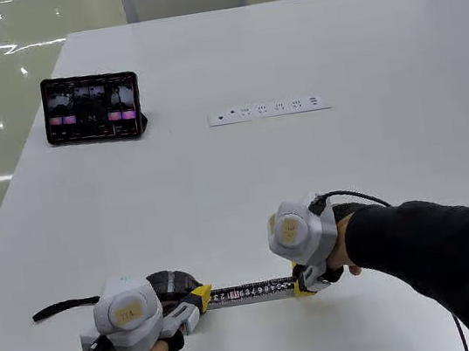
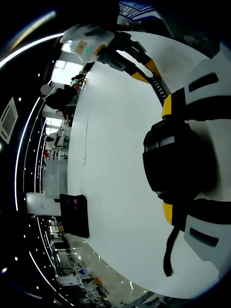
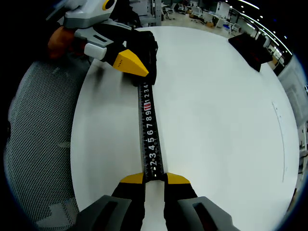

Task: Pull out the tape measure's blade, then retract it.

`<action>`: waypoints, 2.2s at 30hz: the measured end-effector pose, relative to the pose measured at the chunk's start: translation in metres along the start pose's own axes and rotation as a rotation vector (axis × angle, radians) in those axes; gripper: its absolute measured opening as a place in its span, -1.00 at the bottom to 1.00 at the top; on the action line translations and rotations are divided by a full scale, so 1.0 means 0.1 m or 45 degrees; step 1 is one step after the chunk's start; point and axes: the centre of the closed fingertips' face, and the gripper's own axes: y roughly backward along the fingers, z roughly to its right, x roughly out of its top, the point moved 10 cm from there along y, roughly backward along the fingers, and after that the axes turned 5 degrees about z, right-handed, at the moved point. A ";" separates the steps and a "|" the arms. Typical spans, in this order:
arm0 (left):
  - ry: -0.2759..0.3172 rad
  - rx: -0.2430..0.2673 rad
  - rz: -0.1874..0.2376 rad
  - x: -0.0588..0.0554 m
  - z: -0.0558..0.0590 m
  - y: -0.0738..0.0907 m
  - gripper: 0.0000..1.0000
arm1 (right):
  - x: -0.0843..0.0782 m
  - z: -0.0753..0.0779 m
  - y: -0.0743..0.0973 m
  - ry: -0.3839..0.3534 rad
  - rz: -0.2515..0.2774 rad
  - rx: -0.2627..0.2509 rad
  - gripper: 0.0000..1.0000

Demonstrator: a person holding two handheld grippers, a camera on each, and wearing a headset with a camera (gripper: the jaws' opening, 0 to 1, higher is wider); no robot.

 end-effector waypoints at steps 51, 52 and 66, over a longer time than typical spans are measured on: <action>0.006 -0.005 0.000 0.00 0.00 0.01 0.22 | 0.10 -0.01 -0.04 -0.006 0.009 0.008 -0.79; 0.006 -0.006 0.000 0.00 0.00 0.00 0.23 | 0.10 -0.01 -0.04 -0.004 0.007 0.008 -0.79; 0.009 -0.008 -0.003 0.00 -0.01 0.00 0.22 | 0.13 -0.01 -0.05 -0.006 0.010 0.000 -0.79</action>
